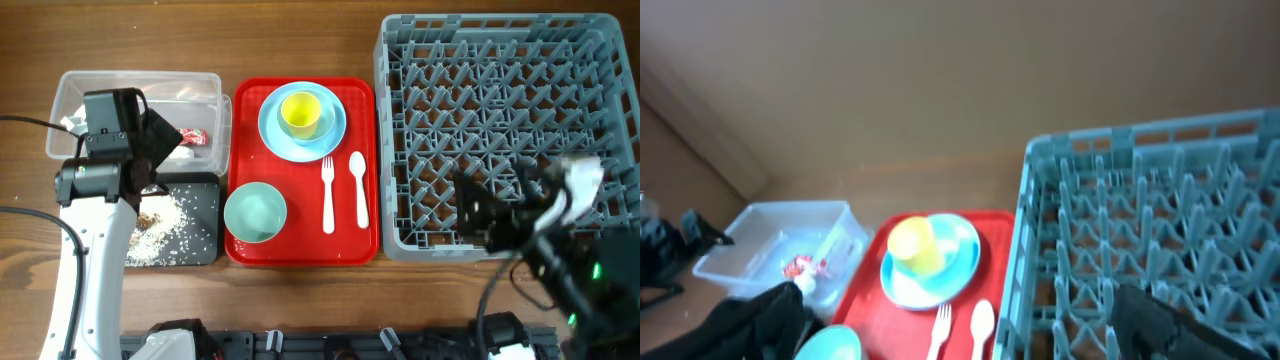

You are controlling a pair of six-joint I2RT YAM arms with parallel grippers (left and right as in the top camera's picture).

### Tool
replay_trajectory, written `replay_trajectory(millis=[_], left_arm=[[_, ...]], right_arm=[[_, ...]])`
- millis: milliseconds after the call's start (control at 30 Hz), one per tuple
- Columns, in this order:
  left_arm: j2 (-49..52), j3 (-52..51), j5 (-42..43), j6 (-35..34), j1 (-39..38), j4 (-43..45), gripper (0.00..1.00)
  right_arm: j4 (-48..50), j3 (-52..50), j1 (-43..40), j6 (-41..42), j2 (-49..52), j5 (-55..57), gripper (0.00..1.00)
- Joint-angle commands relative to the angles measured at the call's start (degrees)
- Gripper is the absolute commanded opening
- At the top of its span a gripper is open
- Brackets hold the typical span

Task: Sort waste into correct bins and load items into the dishwasher rack
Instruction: 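Move the right gripper over the white fork and lower onto it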

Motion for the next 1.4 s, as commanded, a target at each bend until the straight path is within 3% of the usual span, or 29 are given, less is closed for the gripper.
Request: replay_trajectory(millis=[0, 133, 167, 200, 267, 300, 500, 767, 1367], left_arm=[[-0.5, 0.7, -0.3, 0.9, 0.3, 0.0, 1.00], [-0.5, 0.7, -0.3, 0.9, 0.3, 0.0, 1.00], [-0.5, 0.7, -0.3, 0.9, 0.3, 0.0, 1.00], [-0.5, 0.7, -0.3, 0.9, 0.3, 0.0, 1.00], [-0.5, 0.7, -0.3, 0.9, 0.3, 0.0, 1.00], [-0.5, 0.7, -0.3, 0.9, 0.3, 0.0, 1.00], [-0.5, 0.7, -0.3, 0.9, 0.3, 0.0, 1.00], [-0.5, 0.7, -0.3, 0.9, 0.3, 0.0, 1.00], [-0.5, 0.7, -0.3, 0.9, 0.3, 0.0, 1.00]], right_arm=[[-0.1, 5.3, 0.0, 0.9, 10.8, -10.6, 1.00], [4.4, 5.2, 0.0, 6.8, 18.9, -24.1, 0.99], [5.5, 5.2, 0.0, 7.1, 21.0, -26.1, 0.79], [6.2, 5.2, 0.1, 7.1, 22.4, -27.7, 0.66], [6.3, 5.2, 0.9, 8.7, 26.5, -27.6, 0.27], [5.6, 5.2, 2.1, 10.0, 28.9, -25.1, 0.13], [3.3, 5.2, 12.9, 13.1, 37.0, -10.2, 0.13], [2.1, 5.2, 30.3, 17.0, 49.5, 7.7, 0.25], [5.9, 5.2, 34.2, 18.6, 68.7, 15.9, 0.29]])
